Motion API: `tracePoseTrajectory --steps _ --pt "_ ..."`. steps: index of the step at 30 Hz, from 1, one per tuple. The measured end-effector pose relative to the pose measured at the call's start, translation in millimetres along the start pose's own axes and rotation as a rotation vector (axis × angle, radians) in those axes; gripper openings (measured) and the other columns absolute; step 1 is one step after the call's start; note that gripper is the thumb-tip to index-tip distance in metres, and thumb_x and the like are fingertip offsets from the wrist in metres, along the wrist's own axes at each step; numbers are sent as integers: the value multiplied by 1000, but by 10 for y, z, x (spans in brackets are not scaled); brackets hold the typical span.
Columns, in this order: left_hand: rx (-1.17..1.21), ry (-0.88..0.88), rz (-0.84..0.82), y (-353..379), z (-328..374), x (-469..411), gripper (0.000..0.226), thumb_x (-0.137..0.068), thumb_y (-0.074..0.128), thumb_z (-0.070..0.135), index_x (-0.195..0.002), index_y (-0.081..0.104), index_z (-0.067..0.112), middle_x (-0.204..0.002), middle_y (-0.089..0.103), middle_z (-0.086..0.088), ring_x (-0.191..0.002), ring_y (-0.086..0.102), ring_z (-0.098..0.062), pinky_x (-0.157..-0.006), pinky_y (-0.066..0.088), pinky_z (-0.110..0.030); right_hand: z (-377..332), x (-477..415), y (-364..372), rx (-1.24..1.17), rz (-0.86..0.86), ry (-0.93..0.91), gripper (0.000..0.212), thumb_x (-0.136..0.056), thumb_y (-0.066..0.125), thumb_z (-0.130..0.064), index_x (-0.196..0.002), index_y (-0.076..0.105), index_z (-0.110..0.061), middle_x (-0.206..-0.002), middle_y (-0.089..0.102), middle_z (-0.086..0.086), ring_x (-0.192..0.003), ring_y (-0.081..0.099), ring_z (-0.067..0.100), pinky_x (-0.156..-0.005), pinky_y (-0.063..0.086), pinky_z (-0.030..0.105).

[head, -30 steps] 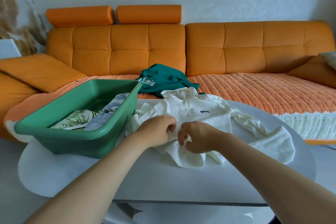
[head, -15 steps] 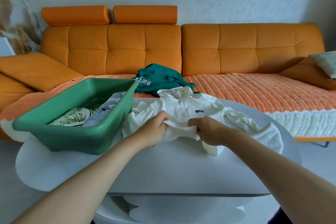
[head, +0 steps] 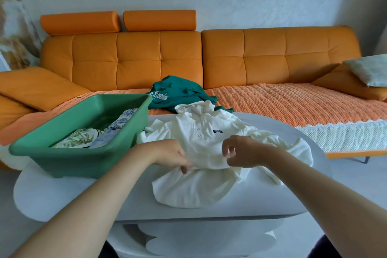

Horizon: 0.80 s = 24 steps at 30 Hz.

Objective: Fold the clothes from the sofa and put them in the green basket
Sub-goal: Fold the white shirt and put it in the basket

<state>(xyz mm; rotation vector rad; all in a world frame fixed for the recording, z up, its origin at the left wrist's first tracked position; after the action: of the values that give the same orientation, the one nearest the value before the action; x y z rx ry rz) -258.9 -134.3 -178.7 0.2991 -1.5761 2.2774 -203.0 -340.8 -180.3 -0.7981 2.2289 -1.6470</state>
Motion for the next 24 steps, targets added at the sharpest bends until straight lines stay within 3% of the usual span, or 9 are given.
tracePoseTrajectory --steps 4,6,9,11,14,17,19,21,24 --pt "17 151 273 -13 294 -131 12 -86 68 35 -97 72 36 -94 65 16 -83 60 0 -68 46 -16 157 26 67 222 -14 103 59 -70 80 -42 -120 50 -34 -110 44 -6 -106 53 21 -86 51 36" --pt "-20 207 241 147 432 -222 39 -85 70 36 -123 61 37 -121 57 14 -106 54 0 -83 43 -17 249 59 143 291 -121 174 57 -74 80 -32 -125 54 -30 -111 51 -4 -110 54 22 -81 44 31" --pt "-268 184 216 355 525 -360 70 -87 66 37 -150 36 30 -147 42 1 -136 37 -21 -109 33 -36 254 98 131 239 -117 138 47 -86 55 -3 -127 58 -25 -121 55 -3 -104 54 20 -76 40 25" --pt "-389 161 278 367 568 -410 63 -89 62 27 -148 39 28 -140 50 -4 -132 45 -27 -107 34 -39 226 118 -41 212 44 91 46 -86 47 1 -121 61 -27 -114 54 -2 -99 52 19 -72 39 27" --pt "-267 192 472 186 655 -382 49 -84 53 1 -126 59 25 -119 57 -1 -116 53 -26 -90 45 -36 178 202 -371 259 352 -27 51 -85 49 6 -119 65 -28 -113 55 1 -105 51 23 -71 35 31" --pt "-209 237 626 -50 741 -311 42 -79 52 -3 -107 56 29 -106 52 7 -104 53 -21 -69 44 -34 203 320 -514 277 396 -145 50 -77 51 14 -109 69 -20 -107 61 -1 -101 53 23 -69 31 27" --pt "-104 251 475 -31 767 -328 43 -79 58 3 -106 53 36 -106 55 11 -100 58 -19 -71 48 -33 280 378 -514 343 293 -79 35 -77 51 10 -91 66 -18 -91 59 -3 -87 54 21 -66 36 29" --pt "-106 250 166 184 793 -345 48 -76 74 16 -115 55 37 -113 59 13 -103 59 -14 -81 52 -31 386 405 -396 543 67 18 27 -79 48 6 -70 51 -19 -73 45 -5 -68 45 18 -56 34 28" --pt "-89 200 -237 518 772 -270 42 -70 87 32 -100 60 45 -101 60 18 -87 62 -7 -60 48 -13 586 487 -105 533 -289 154 21 -93 51 -7 -91 66 -20 -95 61 -2 -92 57 23 -71 45 24"
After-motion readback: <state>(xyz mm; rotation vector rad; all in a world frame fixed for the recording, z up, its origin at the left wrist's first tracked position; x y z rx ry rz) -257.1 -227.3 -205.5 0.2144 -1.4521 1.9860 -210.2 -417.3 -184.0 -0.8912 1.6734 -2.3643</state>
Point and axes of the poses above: each hand's wrist, its own x-axis away from the middle knuckle, its own y-axis out of the palm, z = x × y, the point moved 7 cm from there along -x, towards the middle knuckle
